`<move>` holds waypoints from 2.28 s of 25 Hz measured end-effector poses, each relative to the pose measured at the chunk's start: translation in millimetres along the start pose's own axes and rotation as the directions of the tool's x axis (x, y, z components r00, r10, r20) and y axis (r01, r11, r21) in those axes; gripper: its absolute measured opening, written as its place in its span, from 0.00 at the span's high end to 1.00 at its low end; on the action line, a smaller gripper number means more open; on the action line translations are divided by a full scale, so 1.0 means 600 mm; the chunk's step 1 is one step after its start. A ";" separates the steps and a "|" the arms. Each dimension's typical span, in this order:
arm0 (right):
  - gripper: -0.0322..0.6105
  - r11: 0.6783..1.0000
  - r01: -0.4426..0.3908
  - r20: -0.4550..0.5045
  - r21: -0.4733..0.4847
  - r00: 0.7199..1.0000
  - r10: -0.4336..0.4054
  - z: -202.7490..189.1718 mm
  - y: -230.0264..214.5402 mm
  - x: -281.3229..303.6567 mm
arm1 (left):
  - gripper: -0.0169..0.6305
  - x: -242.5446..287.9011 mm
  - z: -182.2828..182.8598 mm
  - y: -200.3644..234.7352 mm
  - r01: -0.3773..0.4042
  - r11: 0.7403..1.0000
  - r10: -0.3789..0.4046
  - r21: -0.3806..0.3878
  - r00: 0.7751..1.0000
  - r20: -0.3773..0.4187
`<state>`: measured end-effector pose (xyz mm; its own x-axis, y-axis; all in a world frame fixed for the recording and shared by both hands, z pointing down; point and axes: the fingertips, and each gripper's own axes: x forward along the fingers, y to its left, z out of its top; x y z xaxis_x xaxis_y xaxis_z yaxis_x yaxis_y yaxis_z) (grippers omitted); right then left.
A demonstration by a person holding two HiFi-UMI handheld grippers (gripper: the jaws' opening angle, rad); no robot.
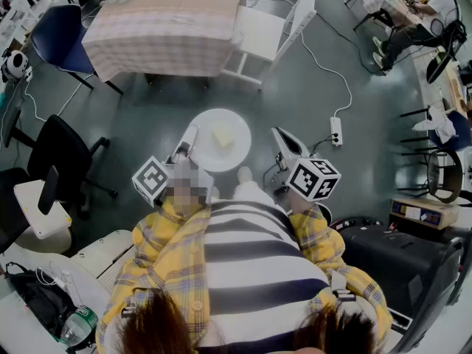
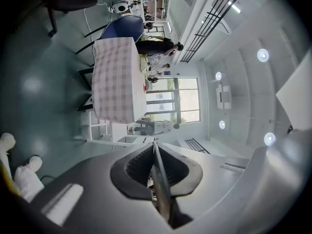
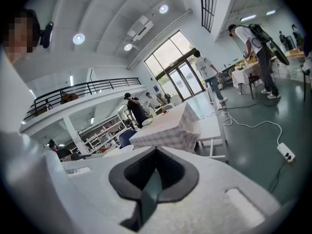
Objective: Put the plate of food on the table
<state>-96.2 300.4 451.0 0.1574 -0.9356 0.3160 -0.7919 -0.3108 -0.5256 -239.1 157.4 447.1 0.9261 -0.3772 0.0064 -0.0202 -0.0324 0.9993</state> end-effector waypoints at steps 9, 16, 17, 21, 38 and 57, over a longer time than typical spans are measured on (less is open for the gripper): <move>0.95 1.000 0.004 0.010 0.000 1.000 -0.003 0.010 -0.013 0.007 | 0.97 0.016 0.000 -0.005 0.011 1.000 -0.011 0.008 1.000 0.002; 0.95 0.999 -0.030 0.024 0.027 0.999 0.029 0.011 -0.012 0.007 | 0.97 0.023 -0.013 0.009 -0.009 1.000 0.009 -0.014 1.000 -0.010; 0.95 0.999 -0.040 0.031 0.034 0.999 0.039 0.012 -0.011 0.008 | 0.97 0.023 -0.013 0.014 -0.018 1.000 0.018 -0.018 1.000 -0.010; 0.95 0.998 -0.056 0.033 0.038 0.998 0.055 0.013 -0.014 0.017 | 0.97 0.030 -0.014 0.026 -0.035 0.999 0.035 -0.020 0.999 -0.011; 0.95 0.991 -0.123 -0.035 0.054 0.992 0.125 0.104 -0.133 0.107 | 0.96 0.189 -0.038 0.027 -0.052 0.999 0.052 0.016 0.997 0.053; 0.95 0.994 -0.111 -0.105 0.012 0.988 0.112 0.173 -0.242 0.182 | 0.96 0.332 -0.046 0.045 -0.076 0.997 0.077 -0.012 0.988 0.135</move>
<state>96.8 226.2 479.8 0.0053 -0.9417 0.3365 -0.7971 -0.2072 -0.5672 -44.9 106.8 476.2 0.8627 -0.4996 0.0780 -0.0857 0.0075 0.9963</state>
